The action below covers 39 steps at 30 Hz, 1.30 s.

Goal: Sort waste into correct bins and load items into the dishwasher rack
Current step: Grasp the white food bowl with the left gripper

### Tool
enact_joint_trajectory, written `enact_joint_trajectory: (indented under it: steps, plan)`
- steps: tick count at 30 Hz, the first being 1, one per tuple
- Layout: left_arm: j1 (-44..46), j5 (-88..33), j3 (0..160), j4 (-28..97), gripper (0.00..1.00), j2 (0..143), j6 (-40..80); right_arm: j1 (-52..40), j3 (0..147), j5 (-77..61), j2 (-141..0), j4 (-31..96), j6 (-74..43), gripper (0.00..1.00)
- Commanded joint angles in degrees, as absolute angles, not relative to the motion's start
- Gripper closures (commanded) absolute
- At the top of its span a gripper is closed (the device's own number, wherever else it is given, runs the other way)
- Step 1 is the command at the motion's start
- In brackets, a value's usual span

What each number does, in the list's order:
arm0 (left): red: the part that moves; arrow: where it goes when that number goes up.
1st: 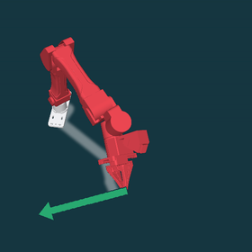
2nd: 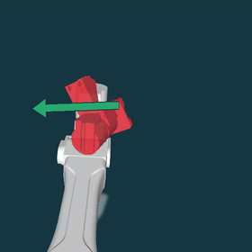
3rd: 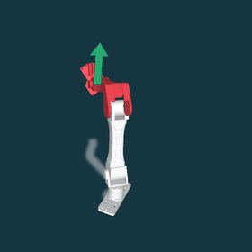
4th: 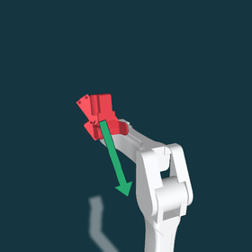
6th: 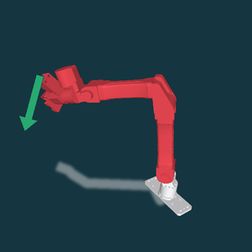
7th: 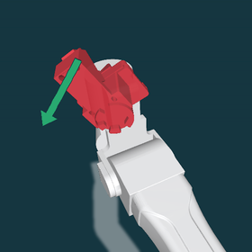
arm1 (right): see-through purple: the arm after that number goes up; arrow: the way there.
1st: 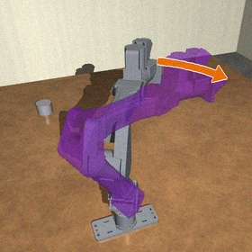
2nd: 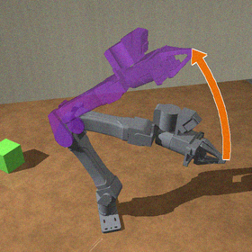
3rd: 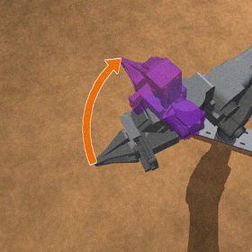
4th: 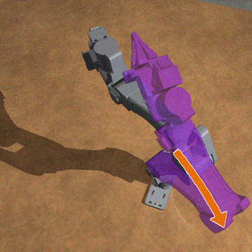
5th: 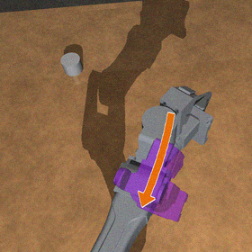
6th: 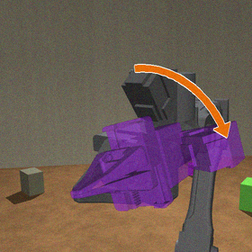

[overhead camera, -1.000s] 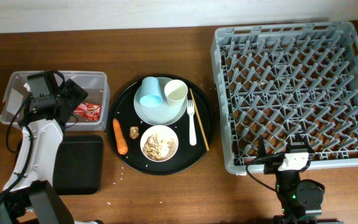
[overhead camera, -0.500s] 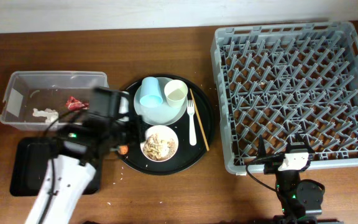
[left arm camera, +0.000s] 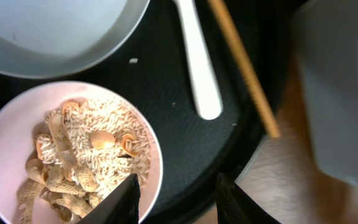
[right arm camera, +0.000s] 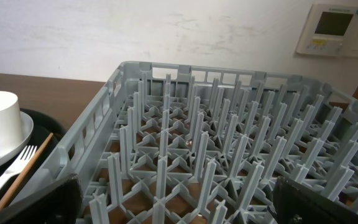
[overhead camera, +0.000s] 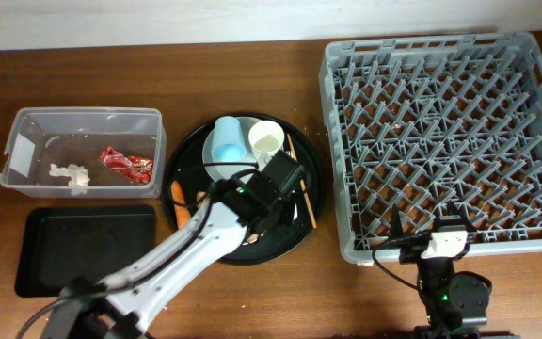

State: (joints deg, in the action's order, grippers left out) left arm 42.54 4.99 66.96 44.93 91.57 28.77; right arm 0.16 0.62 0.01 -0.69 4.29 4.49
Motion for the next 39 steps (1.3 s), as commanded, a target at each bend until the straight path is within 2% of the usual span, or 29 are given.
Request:
enact_joint_trajectory:
  steps: [1,12,21,25,27,31,32,39]
  plan:
    - [42.76,8.08,67.11,45.23,0.61,95.72,30.85,0.01,0.32,0.51,-0.36,4.56,4.05,0.01]
    - [43.51,9.93,66.41,44.53,0.62,97.38,33.26,0.01,0.32,0.51,-0.36,4.56,4.05,0.01]
    - [44.01,10.52,66.41,43.53,0.64,105.03,33.89,0.01,0.32,0.51,-0.36,4.56,4.05,0.01]
    - [43.99,10.37,66.43,43.44,0.69,105.21,33.87,0.01,0.32,0.51,-0.36,4.56,4.05,0.01]
    - [43.99,10.37,66.43,43.44,0.78,105.21,33.87,0.01,0.32,0.51,-0.36,4.56,4.05,0.01]
    - [43.99,10.55,66.48,43.31,0.80,105.21,33.87,0.01,0.32,0.51,-0.36,4.56,4.05,0.01]
    - [43.99,10.55,66.48,43.31,0.99,105.21,33.85,0.01,0.32,0.51,-0.36,4.56,4.05,0.01]
    - [43.99,10.55,68.14,44.64,0.99,105.14,30.81,0.01,0.32,0.51,-0.36,4.56,4.05,0.01]
